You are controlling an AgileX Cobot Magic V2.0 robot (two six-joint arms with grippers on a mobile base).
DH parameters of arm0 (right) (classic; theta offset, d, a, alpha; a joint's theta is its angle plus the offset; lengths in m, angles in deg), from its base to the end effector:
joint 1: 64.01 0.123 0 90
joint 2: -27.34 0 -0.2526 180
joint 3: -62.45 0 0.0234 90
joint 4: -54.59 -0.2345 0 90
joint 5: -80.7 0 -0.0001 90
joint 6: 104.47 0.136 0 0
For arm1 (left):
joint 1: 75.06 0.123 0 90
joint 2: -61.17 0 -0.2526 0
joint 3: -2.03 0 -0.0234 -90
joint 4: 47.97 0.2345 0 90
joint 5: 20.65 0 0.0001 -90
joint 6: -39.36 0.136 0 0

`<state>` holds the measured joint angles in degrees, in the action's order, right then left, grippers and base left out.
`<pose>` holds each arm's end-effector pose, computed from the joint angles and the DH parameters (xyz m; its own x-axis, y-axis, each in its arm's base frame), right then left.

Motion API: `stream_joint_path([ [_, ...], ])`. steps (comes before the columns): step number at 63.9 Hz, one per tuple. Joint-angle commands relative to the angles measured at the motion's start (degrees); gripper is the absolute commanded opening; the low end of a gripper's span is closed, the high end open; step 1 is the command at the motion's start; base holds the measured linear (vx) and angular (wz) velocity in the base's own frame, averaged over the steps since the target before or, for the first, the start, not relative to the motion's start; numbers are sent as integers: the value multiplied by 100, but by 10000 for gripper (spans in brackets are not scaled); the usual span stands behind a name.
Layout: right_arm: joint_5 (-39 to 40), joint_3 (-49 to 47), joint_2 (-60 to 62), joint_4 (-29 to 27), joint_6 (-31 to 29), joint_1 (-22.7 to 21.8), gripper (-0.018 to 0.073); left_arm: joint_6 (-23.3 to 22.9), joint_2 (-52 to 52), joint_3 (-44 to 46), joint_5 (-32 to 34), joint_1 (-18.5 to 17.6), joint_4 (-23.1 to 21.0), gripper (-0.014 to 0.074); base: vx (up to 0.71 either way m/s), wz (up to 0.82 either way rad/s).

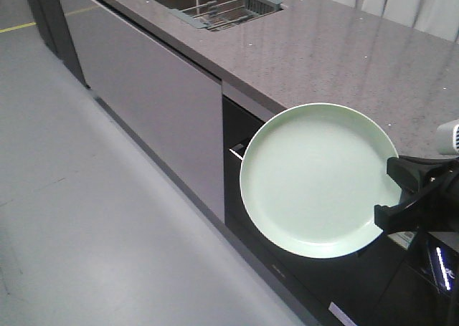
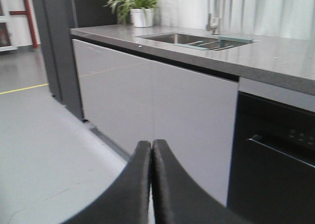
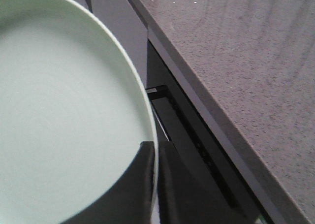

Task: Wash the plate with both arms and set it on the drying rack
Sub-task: 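Hold the plate in the right gripper while the base turns away, then hold the plate raised in the right gripper while driving down the aisle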

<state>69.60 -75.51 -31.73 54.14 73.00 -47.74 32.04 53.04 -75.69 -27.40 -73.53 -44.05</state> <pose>0.2214 0.0648 0.2660 -0.3524 -0.1408 -0.9252 -0.2945 0.9551 -0.0332 0.1179 0.0042 0.1928 -0.0429 -0.0609 -0.9972 -0.0374 0.9975 -0.0594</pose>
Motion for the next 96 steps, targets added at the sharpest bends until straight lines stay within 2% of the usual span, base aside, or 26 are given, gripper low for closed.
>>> stream_joint_path([
  [1,423,-168,79,45,-39,-18,-9,-55,86,-123,419,4,-22,-6,-10,41],
  [96,423,-168,79,45,-39,-18,-9,-55,86,-123,419,4,-22,-6,-8,44],
])
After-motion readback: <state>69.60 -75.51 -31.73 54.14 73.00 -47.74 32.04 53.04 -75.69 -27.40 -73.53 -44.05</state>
